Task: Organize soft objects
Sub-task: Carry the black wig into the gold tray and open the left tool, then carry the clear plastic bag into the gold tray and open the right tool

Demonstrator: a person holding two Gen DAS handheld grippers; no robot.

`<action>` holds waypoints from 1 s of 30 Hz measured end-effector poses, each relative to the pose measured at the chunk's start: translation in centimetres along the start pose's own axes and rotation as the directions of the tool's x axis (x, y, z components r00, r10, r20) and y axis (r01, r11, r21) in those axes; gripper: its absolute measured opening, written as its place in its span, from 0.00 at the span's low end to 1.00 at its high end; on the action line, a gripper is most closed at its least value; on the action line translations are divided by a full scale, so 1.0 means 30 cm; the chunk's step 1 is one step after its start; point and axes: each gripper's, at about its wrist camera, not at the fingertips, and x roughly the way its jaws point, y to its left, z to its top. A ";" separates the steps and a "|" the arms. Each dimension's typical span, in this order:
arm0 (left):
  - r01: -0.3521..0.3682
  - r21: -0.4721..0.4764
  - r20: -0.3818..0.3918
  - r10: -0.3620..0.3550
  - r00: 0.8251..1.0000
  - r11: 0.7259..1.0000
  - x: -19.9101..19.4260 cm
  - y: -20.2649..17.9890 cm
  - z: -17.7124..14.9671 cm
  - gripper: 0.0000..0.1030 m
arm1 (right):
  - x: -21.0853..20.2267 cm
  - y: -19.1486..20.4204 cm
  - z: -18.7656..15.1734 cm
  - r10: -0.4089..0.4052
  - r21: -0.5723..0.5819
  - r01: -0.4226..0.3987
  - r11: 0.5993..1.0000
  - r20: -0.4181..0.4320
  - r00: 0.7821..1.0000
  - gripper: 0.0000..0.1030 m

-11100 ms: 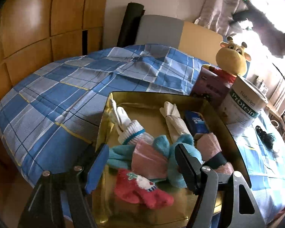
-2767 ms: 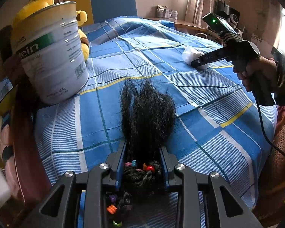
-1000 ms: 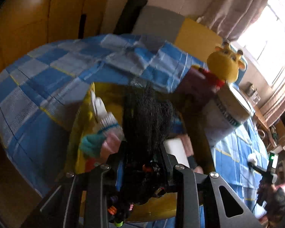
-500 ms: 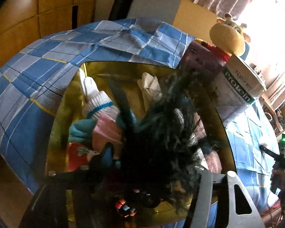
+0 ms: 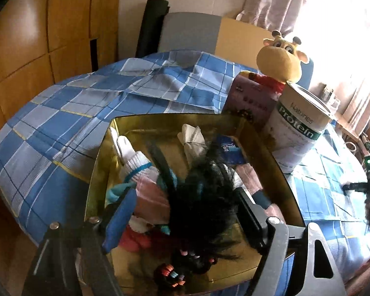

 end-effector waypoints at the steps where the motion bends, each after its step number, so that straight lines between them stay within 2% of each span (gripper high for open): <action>1: -0.003 0.003 0.002 0.003 1.000 1.000 -0.002 0.000 0.001 0.80 | -0.009 -0.001 0.012 -0.008 0.009 0.008 1.000 -0.003 1.000 0.34; 8: -0.014 -0.001 0.017 0.014 1.000 1.000 -0.014 0.027 0.004 0.82 | -0.108 0.021 0.154 -0.036 0.039 0.035 0.999 0.023 0.999 0.34; 13: -0.030 0.019 0.039 0.030 0.999 0.999 -0.029 0.030 0.023 0.84 | -0.160 0.074 0.312 -0.043 0.080 0.040 0.996 0.035 0.998 0.34; 20: -0.039 0.053 0.051 0.036 0.998 0.998 -0.033 0.028 0.045 0.86 | -0.346 0.308 0.575 -0.019 0.011 0.018 1.000 0.148 0.989 0.34; 23: -0.037 0.060 0.051 0.034 0.998 0.998 -0.030 0.027 0.048 0.86 | -0.475 0.445 0.688 0.013 -0.046 -0.003 0.999 0.223 0.975 0.34; 25: -0.036 0.067 0.052 0.033 0.998 0.997 -0.028 0.025 0.046 0.86 | -0.580 0.547 0.746 0.050 -0.091 -0.024 0.996 0.284 0.957 0.34; 28: -0.029 0.070 0.041 0.026 0.999 0.997 -0.019 0.023 0.040 0.86 | -0.730 0.693 0.811 0.116 -0.167 -0.057 0.984 0.371 0.921 0.34; 30: -0.022 0.069 0.035 0.019 0.999 0.997 -0.014 0.021 0.034 0.86 | -0.825 0.779 0.832 0.171 -0.219 -0.083 0.972 0.423 0.890 0.34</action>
